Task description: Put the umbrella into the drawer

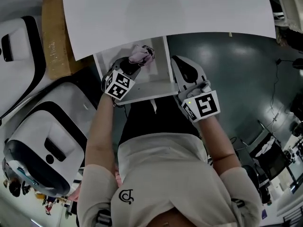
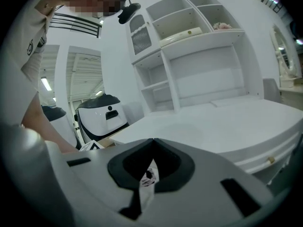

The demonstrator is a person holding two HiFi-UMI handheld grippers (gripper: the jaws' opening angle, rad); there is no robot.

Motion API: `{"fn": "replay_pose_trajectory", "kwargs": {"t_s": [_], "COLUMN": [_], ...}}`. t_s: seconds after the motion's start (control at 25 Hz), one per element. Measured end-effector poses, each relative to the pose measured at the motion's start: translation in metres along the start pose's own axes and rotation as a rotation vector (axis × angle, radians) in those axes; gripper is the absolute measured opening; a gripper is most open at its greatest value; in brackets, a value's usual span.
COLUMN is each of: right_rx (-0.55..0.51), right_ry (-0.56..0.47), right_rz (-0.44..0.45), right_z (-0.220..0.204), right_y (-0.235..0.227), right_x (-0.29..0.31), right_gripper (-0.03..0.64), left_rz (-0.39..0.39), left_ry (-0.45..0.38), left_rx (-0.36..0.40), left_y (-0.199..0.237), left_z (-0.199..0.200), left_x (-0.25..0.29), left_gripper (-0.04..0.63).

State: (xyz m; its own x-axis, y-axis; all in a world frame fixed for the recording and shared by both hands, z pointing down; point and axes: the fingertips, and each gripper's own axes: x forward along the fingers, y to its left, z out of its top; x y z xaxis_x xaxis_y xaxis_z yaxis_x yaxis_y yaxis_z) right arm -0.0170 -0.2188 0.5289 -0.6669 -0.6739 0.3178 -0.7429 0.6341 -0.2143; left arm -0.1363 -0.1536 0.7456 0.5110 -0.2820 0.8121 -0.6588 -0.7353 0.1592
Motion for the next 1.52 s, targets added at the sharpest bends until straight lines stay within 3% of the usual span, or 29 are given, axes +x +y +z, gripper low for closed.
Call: {"fn": "replay_pose_trajectory", "kwargs": {"t_s": [0.28, 0.68, 0.88, 1.0, 1.16, 1.28, 1.36, 1.52], "right_rx": [0.040, 0.051, 0.057, 0.048, 0.030, 0.030, 0.030, 0.008], "right_ry": [0.009, 0.033, 0.024, 0.014, 0.002, -0.024, -0.044, -0.066], "right_rz": [-0.089, -0.175, -0.200, -0.202, -0.193, -0.194, -0.191, -0.177], "right_z": [-0.020, -0.035, -0.033, -0.026, -0.011, 0.006, 0.019, 0.041], "right_y": [-0.011, -0.021, -0.018, -0.013, -0.002, 0.004, 0.008, 0.019], "right_x": [0.002, -0.007, -0.010, -0.010, -0.012, -0.016, -0.019, -0.024], "right_gripper": [0.008, 0.008, 0.008, 0.008, 0.008, 0.008, 0.008, 0.008], "left_rz": [-0.103, -0.158, -0.143, -0.131, -0.097, -0.049, -0.018, 0.020], "left_ry": [0.103, 0.137, 0.191, 0.213, 0.157, 0.108, 0.094, 0.071], "left_rx": [0.057, 0.064, 0.042, 0.005, -0.031, -0.007, 0.012, -0.020], "left_y": [0.001, -0.002, -0.001, -0.002, -0.002, 0.002, 0.004, 0.003], "left_z": [-0.028, -0.036, -0.037, -0.029, -0.004, 0.020, 0.032, 0.046], "left_x": [0.040, 0.069, 0.070, 0.067, 0.045, 0.017, -0.002, -0.037], "left_gripper": [0.235, 0.239, 0.257, 0.327, 0.354, 0.352, 0.312, 0.145]}}
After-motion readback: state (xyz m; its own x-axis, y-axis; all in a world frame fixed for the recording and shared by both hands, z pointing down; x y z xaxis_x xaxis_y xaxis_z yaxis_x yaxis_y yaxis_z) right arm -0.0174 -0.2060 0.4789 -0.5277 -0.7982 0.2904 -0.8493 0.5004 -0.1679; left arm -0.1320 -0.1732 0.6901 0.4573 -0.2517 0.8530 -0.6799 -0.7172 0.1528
